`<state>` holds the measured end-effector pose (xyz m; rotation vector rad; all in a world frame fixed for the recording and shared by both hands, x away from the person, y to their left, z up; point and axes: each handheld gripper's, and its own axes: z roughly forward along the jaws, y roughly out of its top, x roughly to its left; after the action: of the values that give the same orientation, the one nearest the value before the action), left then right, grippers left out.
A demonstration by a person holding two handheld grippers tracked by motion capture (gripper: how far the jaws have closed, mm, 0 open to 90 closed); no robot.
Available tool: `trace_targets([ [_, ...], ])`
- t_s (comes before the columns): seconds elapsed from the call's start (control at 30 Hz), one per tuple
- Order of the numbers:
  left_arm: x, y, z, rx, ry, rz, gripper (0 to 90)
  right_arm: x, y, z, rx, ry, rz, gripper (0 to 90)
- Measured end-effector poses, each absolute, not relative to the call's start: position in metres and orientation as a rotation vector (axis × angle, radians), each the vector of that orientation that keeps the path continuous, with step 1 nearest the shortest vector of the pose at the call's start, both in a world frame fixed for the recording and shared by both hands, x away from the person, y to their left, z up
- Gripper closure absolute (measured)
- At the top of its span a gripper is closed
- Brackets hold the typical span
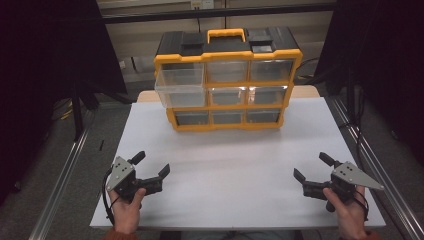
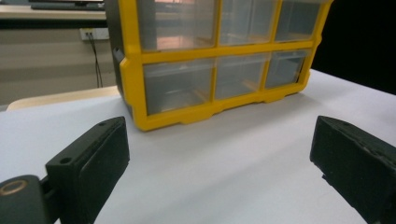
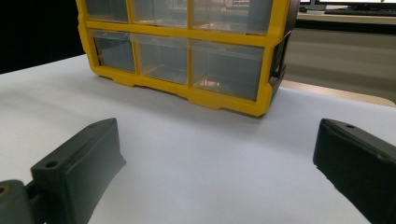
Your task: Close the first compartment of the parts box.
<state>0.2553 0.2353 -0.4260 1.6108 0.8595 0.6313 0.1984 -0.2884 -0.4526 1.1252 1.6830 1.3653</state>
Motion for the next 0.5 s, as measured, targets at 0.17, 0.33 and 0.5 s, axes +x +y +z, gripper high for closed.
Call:
trace_targets([
  [0.17, 0.260, 0.225, -0.418, 1.612, 0.806, 0.644, 4.5, 0.199, -0.289, -0.453, 1.137, 1.688, 1.366, 0.8],
  [0.33, 0.265, 0.218, -0.413, 1.623, 0.734, 0.624, 3.5, 0.199, -0.289, -0.453, 1.130, 1.692, 1.362, 0.8],
  [0.5, 0.263, 0.211, -0.403, 1.613, 0.701, 0.611, 3.2, 0.199, -0.289, -0.453, 1.124, 1.684, 1.364, 0.9],
])
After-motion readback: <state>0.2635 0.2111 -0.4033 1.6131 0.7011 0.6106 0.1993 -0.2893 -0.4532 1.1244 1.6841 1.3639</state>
